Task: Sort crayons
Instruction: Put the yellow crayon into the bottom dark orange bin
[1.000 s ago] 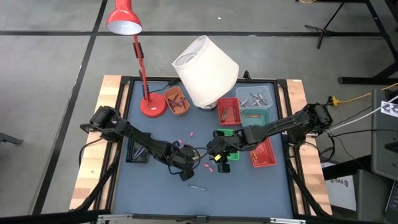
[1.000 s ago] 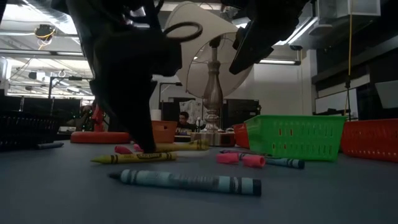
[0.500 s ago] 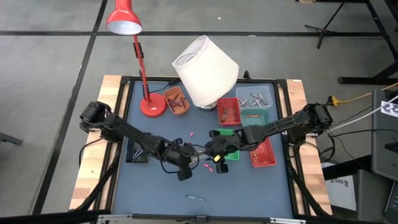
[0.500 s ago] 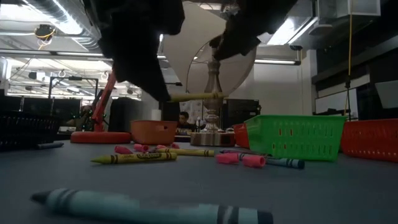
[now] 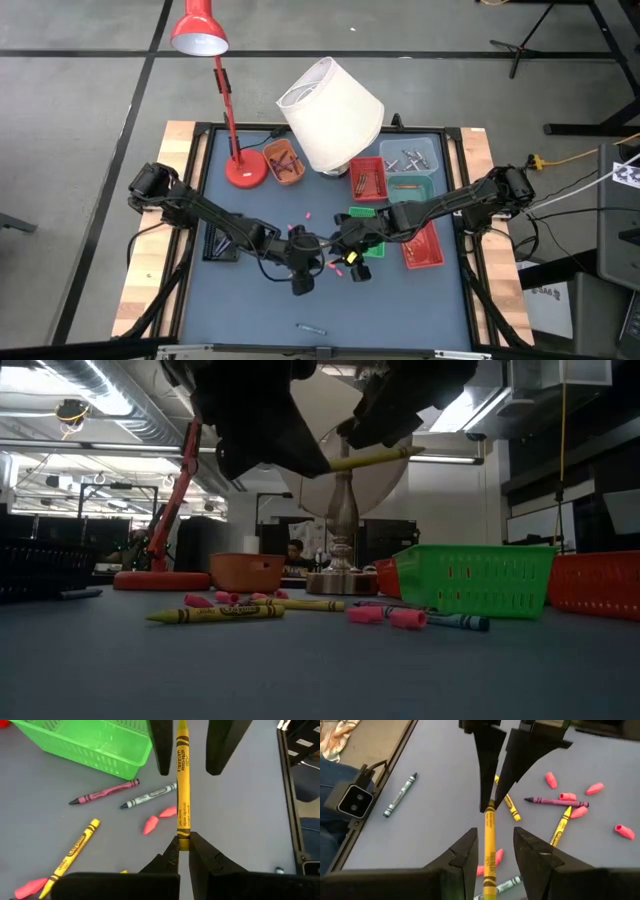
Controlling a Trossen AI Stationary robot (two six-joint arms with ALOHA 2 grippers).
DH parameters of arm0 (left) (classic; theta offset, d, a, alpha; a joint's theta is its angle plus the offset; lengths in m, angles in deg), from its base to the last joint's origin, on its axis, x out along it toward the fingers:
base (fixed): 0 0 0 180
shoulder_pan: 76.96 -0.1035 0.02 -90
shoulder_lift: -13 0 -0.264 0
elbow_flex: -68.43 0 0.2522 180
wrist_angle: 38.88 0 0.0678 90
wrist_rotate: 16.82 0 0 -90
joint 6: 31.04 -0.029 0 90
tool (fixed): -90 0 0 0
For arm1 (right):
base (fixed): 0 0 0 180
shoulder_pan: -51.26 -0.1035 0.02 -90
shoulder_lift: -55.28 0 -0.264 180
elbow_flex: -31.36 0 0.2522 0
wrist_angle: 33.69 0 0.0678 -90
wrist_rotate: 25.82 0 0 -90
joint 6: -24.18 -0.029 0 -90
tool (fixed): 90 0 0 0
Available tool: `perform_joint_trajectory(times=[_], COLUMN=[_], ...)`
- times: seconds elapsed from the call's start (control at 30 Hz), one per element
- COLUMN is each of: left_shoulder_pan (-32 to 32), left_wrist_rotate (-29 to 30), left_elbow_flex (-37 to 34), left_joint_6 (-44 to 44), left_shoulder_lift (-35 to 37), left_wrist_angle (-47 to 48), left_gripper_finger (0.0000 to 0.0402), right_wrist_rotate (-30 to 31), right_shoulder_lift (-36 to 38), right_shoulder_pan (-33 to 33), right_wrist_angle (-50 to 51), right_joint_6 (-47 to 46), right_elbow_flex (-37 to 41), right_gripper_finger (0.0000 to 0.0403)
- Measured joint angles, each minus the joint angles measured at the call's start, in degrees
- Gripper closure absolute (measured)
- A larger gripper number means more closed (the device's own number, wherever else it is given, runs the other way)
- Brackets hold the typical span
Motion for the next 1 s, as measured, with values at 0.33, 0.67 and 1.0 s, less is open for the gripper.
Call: perform_joint_trajectory(times=[0.33,0.67,1.0], left_shoulder_pan=[-0.18,-0.18,-0.29], left_wrist_rotate=[4.35,4.41,4.45], left_elbow_flex=[0.00,0.00,0.00], left_joint_6=[-0.10,-0.11,-0.09], left_shoulder_lift=[0.00,0.00,0.00], left_wrist_angle=[-2.96,-3.40,-3.36], left_gripper_finger=[0.0401,0.0394,0.0391], right_wrist_rotate=[0.01,0.01,0.01], right_shoulder_lift=[0.00,0.00,0.00], right_shoulder_pan=[0.00,0.00,0.01], right_wrist_angle=[3.84,4.44,4.40], right_joint_6=[-0.02,-0.02,-0.03], right_elbow_flex=[0.00,0.00,0.00], right_gripper_finger=[0.0281,0.0281,0.0294])
